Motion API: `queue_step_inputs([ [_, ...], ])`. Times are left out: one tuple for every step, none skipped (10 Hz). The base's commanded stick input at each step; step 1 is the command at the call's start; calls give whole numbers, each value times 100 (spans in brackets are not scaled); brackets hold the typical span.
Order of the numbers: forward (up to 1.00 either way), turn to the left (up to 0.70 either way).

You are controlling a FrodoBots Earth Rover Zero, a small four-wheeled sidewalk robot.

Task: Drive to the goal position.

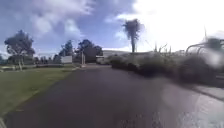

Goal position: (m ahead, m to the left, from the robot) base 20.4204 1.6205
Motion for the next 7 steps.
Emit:
queue_step_inputs([
  [100,0],
  [100,0],
  [100,0],
  [100,0],
  [100,0],
  [100,0],
  [100,0],
])
